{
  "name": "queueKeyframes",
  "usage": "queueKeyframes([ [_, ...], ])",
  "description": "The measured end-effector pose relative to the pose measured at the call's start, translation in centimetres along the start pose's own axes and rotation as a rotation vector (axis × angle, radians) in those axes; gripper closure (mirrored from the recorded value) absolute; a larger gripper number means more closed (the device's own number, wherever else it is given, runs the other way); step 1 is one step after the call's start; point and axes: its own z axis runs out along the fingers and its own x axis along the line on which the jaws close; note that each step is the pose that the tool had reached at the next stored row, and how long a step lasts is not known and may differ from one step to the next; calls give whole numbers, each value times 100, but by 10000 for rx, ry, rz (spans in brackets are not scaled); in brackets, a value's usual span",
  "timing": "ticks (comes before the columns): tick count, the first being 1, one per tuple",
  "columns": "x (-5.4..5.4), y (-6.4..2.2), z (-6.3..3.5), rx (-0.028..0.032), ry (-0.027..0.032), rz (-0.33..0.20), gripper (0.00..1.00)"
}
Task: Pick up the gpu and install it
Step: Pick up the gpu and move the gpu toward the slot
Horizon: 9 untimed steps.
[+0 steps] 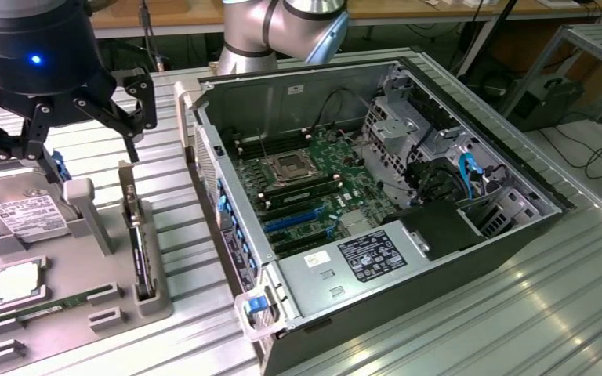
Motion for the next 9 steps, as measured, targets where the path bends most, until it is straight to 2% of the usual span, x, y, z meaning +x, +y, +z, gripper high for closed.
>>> queueKeyframes([
  [9, 3, -52, 31, -1, 0, 0, 22],
])
